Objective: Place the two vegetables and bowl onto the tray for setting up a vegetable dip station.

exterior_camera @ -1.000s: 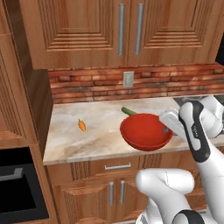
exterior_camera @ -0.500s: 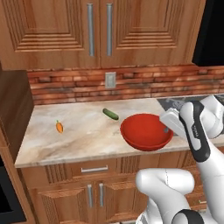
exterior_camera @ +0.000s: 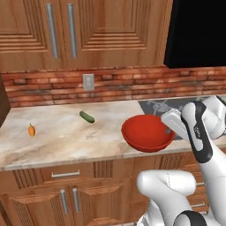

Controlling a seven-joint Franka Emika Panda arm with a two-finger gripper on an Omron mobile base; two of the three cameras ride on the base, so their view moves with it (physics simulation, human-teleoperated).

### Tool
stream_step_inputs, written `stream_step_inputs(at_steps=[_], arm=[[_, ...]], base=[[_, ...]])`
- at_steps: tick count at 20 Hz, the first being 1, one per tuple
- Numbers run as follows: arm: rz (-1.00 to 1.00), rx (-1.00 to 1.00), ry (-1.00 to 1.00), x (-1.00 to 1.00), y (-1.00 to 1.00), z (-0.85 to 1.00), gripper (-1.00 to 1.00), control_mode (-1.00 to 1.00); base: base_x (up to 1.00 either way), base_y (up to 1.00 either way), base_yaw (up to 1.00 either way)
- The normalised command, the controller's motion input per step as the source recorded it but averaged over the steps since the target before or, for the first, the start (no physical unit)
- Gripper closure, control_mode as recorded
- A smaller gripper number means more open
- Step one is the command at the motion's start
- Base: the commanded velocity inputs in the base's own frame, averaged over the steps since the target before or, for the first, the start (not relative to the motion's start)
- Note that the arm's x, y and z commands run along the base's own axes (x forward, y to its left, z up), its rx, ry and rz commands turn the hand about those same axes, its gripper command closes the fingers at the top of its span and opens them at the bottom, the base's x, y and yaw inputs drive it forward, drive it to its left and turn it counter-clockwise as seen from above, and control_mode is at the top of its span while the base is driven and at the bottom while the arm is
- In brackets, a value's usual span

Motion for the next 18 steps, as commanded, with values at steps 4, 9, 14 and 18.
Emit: stream_step_inputs(at_steps=[4,9,14,18], arm=[[0.00,0.00,0.00,0.00,0.00,0.00,1.00,1.00],[0.00,0.00,0.00,0.00,0.00,0.00,1.00,1.00],[0.00,0.00,0.00,0.00,0.00,0.00,1.00,1.00],[0.00,0.00,0.00,0.00,0.00,0.00,1.00,1.00]], base=[[0.00,-0.63,0.00],[0.00,-0.63,0.00],[0.00,-0.62,0.00],[0.00,-0.62,0.00]])
